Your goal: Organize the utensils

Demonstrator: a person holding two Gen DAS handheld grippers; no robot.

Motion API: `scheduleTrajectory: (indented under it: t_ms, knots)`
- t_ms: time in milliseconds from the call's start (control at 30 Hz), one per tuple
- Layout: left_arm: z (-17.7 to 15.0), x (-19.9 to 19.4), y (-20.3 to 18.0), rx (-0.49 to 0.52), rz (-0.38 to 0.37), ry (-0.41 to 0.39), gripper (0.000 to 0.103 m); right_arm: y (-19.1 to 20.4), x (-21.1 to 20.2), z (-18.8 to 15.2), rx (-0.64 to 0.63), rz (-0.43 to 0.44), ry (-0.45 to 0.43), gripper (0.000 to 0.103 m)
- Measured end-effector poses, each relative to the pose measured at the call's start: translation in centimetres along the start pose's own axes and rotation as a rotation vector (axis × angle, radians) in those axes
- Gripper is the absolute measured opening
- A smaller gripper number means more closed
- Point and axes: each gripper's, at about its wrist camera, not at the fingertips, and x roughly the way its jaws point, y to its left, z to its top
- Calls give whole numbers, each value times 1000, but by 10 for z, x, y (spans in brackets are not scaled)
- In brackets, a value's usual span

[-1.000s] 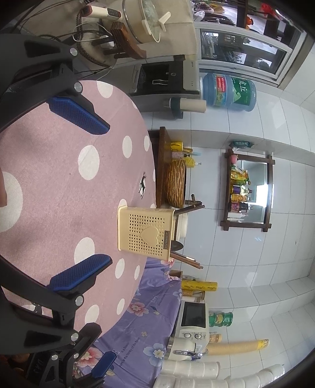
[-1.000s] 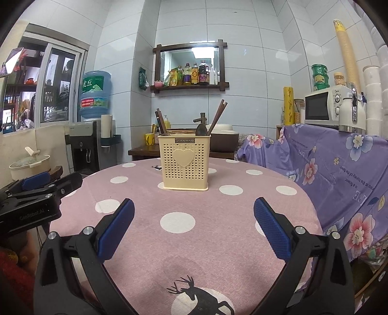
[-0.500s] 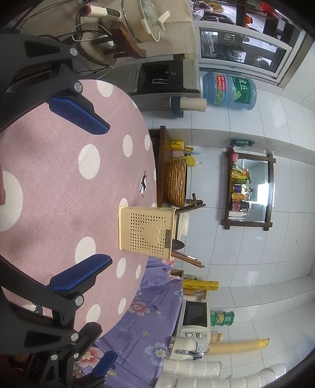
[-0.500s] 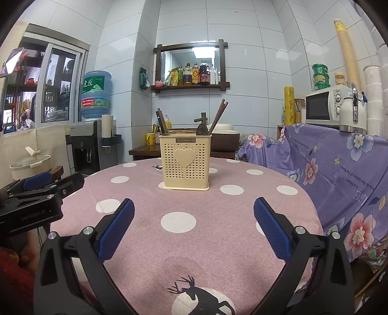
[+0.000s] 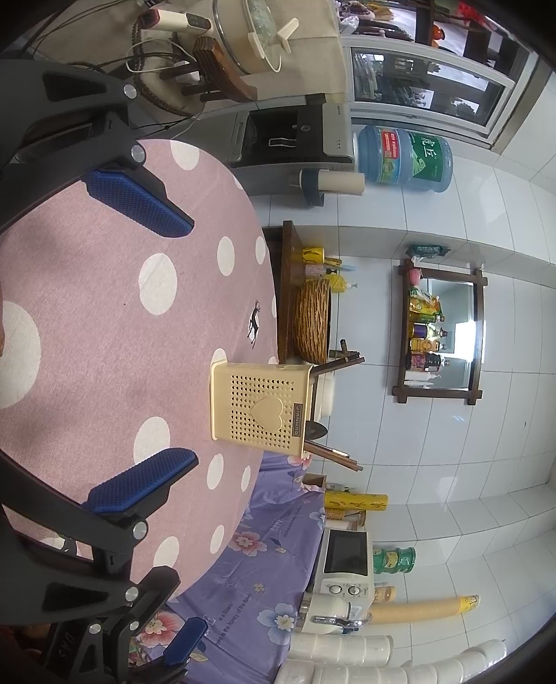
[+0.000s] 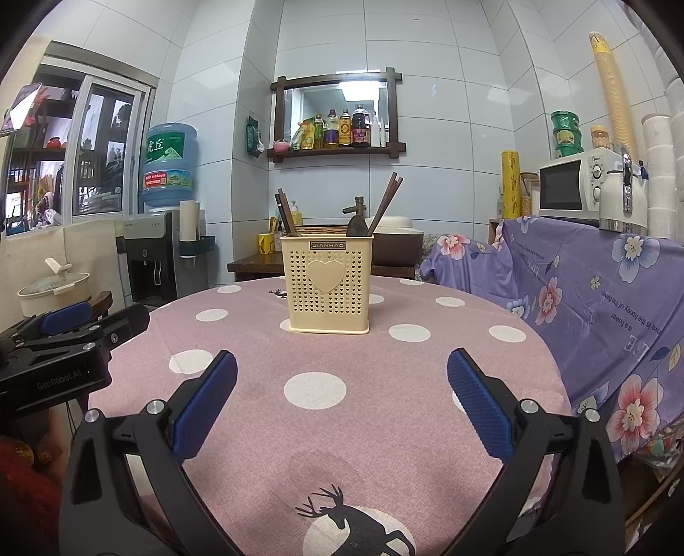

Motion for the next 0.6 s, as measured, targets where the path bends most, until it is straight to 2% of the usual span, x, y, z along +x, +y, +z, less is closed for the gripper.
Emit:
scheduleTrajectory:
  t_ms: [600]
  knots:
    - [0, 1, 0, 1, -17, 14, 98, -1, 0, -2, 3, 3, 5, 97]
